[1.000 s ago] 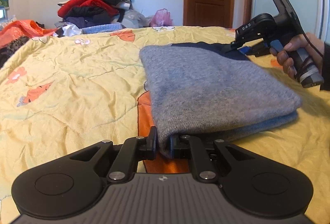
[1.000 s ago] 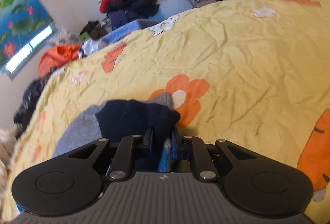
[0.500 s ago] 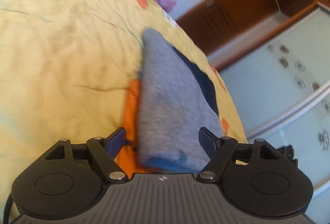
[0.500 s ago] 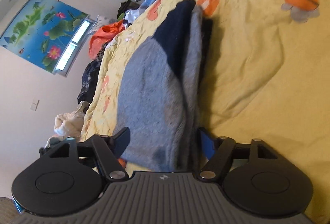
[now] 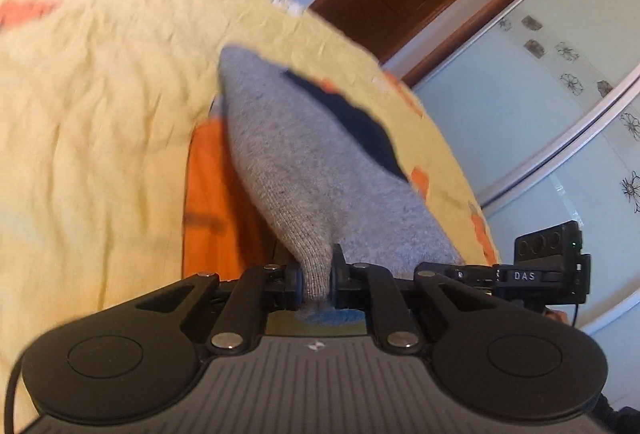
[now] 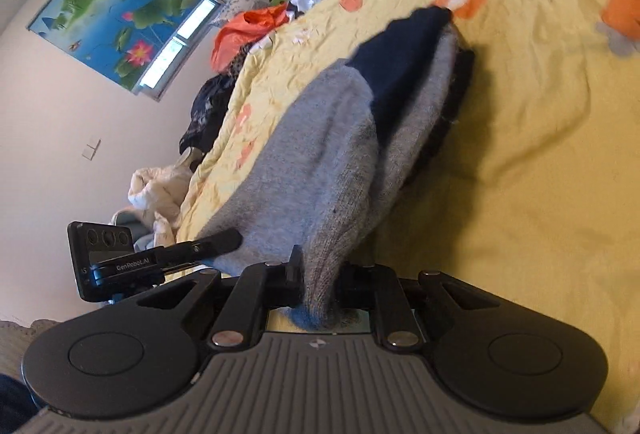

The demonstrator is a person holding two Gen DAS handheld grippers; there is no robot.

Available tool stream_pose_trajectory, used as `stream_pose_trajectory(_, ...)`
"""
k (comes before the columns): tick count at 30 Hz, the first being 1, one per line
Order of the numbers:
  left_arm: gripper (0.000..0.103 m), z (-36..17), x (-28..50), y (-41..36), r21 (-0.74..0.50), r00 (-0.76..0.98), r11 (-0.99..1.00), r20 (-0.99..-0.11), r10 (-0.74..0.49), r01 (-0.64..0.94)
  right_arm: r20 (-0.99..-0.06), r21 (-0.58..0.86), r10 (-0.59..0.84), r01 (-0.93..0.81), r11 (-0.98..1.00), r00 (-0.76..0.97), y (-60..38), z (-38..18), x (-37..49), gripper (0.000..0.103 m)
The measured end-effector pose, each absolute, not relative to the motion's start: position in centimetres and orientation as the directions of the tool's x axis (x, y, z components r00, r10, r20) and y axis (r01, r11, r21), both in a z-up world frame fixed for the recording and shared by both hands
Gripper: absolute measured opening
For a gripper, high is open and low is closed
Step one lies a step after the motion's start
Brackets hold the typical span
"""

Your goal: Fold small clothes

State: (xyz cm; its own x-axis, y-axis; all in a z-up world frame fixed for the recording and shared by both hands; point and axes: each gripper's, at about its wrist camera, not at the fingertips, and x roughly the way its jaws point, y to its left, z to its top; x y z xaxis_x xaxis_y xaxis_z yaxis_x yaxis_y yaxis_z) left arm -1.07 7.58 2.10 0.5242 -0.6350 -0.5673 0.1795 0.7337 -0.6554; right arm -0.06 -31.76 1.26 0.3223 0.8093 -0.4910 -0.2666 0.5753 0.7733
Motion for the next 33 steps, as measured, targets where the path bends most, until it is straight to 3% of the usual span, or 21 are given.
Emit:
stream_pose_trajectory(3,0.014,-0.4,-1.6,7.3,-0.618,0.499,0.774,-0.632,-0.593,0.138,-0.508,0.771,0.796,-0.237,0.590,0.328,-32.2,-0.6,-1.2,0.019)
stream_pose_trajectory(4,0.015,-0.8,-1.9,7.8,-0.644,0.514,0.755,-0.608,-0.606,0.129,-0.505,0.780,0.792,-0.211,0.589,0.343,-32.5,-1.2,-1.3,0.021)
stream_pose_trajectory(7,0.020,0.3,-2.2,8.7,-0.642,0.531,0.757,-0.603,-0.596,0.121,-0.473,0.806,0.781,-0.158,0.570,0.408,-34.1,-1.0,-1.6,0.032)
stream_pose_trajectory(8,0.020,1.3,-2.6,9.0,-0.618,0.560,0.774,-0.597,-0.574,0.135,-0.472,0.788,0.752,-0.162,0.594,0.460,-34.7,0.0,-1.7,0.044)
stream_pose_trajectory(9,0.020,2.5,-3.3,9.0,-0.575,0.606,0.802,-0.585,-0.539,0.158,-0.464,0.764,0.719,-0.178,0.621,0.518,-35.2,1.2,-1.8,0.054)
stream_pose_trajectory(13,0.020,6.9,-4.4,5.7,-0.307,0.794,0.924,-0.489,-0.360,0.229,-0.400,0.634,0.599,-0.262,0.728,0.694,-34.0,6.0,-0.6,0.057)
stream_pose_trajectory(17,0.020,6.2,-2.7,-1.3,-0.020,0.859,0.953,-0.427,-0.281,0.302,-0.382,0.523,0.555,-0.322,0.789,0.739,-28.4,7.4,4.1,0.083)
stream_pose_trajectory(20,0.020,3.3,-0.1,-4.9,0.144,0.848,0.943,-0.493,-0.193,0.298,-0.472,0.432,0.508,-0.313,0.846,0.721,-24.3,5.6,8.4,0.084)
stream_pose_trajectory(21,0.020,2.1,0.5,-5.3,0.174,0.843,0.942,-0.513,-0.161,0.286,-0.534,0.388,0.475,-0.297,0.873,0.700,-23.2,4.6,9.6,0.081)
stream_pose_trajectory(23,0.020,0.7,0.2,-5.3,0.239,0.872,0.925,-0.462,-0.159,0.295,-0.612,0.220,0.361,-0.287,0.932,0.704,-22.2,2.2,10.6,0.070)
stream_pose_trajectory(25,0.020,0.7,0.4,-5.2,0.236,0.866,0.921,-0.469,-0.172,0.311,-0.595,0.118,0.316,-0.309,0.944,0.739,-22.3,1.1,10.2,0.069)
stream_pose_trajectory(30,0.021,1.0,1.2,-4.4,0.209,0.860,0.922,-0.471,-0.197,0.326,-0.611,0.126,0.313,-0.302,0.945,0.727,-22.3,1.7,11.0,0.073)
stream_pose_trajectory(33,0.023,2.0,-0.8,-3.5,0.172,0.866,0.935,-0.456,-0.205,0.312,-0.565,0.162,0.317,-0.275,0.948,0.762,-22.9,4.2,6.7,0.073)
